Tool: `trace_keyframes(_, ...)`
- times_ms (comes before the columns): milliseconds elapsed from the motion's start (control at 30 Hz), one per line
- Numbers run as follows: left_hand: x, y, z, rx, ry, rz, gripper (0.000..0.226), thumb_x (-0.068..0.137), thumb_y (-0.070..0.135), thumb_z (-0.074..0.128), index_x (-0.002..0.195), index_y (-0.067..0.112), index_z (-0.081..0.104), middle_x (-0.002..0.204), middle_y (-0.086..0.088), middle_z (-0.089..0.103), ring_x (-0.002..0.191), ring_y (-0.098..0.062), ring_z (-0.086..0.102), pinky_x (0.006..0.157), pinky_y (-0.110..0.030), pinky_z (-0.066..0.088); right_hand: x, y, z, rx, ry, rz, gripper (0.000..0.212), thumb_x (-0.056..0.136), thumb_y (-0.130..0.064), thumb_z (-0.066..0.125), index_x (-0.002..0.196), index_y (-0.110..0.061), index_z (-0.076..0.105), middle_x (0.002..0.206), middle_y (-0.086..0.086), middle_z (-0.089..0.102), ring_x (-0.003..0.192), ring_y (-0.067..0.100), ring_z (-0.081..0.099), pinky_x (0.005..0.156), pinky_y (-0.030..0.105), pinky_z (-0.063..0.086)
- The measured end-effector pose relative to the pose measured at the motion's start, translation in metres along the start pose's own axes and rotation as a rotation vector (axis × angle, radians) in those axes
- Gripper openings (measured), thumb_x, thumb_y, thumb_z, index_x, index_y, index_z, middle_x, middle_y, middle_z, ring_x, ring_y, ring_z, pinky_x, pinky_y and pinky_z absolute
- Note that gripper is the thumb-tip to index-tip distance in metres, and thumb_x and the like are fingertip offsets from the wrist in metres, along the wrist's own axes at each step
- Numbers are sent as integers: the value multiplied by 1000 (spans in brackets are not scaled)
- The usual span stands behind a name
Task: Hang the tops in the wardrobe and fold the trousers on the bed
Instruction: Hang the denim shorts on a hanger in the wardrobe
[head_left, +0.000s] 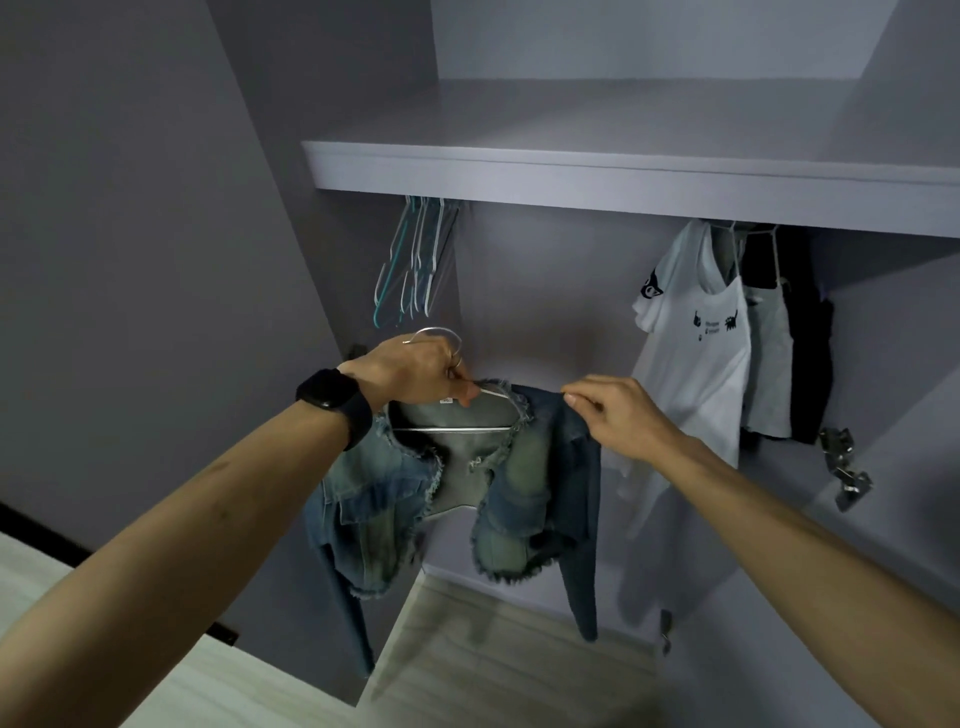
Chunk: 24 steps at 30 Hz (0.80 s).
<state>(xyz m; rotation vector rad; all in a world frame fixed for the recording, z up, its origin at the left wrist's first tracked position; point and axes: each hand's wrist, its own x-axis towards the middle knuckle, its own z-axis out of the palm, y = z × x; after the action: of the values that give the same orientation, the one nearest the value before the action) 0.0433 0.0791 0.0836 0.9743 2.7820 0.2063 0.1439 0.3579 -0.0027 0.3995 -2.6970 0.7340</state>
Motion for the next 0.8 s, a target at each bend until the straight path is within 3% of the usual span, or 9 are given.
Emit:
trace_keyframes(67,-1,-1,4,-27,-4,-1,21,91,57,64,79,44,75,79,19,50,85,5,49,69,-14,33,14,-8,-5,8,39,-27,20,101,-13,59,114,-7,74,101,4,73,88,17,61,84,31,48)
trace_keyframes(133,0,0,8,-59,-1,-4,22,91,58,64,76,45,75,73,19,56,83,4,50,68,-10,32,26,-14,-4,-29,1,-16,23,103,-17,57,117,-9,73,108,5,74,97,21,61,89,32,47)
trace_keyframes(267,1,0,15,-105,18,-64,25,89,62,64,76,43,74,69,19,64,91,-5,58,79,-27,44,26,-8,3,-275,-219,175,32,107,-28,43,125,-19,68,113,7,70,110,32,58,90,40,49)
trace_keyframes(400,-2,-6,10,-95,24,-102,25,85,63,68,75,40,72,74,17,72,80,-3,65,78,-29,52,3,1,5,-217,-104,227,35,106,-39,44,128,-23,66,118,-2,68,114,26,54,89,39,49)
trace_keyframes(600,-2,-5,2,-131,111,-115,27,83,61,72,78,35,70,71,13,70,73,0,63,67,-24,49,-22,5,12,-43,-43,230,27,103,-34,56,106,-18,77,96,-6,71,88,20,65,78,39,53)
trace_keyframes(700,2,6,5,-201,126,-112,25,83,57,74,81,32,72,73,11,70,74,-4,64,68,-25,50,-18,-12,17,-34,6,189,29,100,-43,57,113,-23,74,102,-10,72,90,14,58,80,32,49)
trace_keyframes(800,5,19,8,-267,161,-100,21,85,50,75,76,32,71,70,13,68,70,-4,63,63,-21,46,-11,-28,20,-50,-4,105,31,100,-38,61,123,-20,69,108,-4,73,92,17,60,78,25,41)
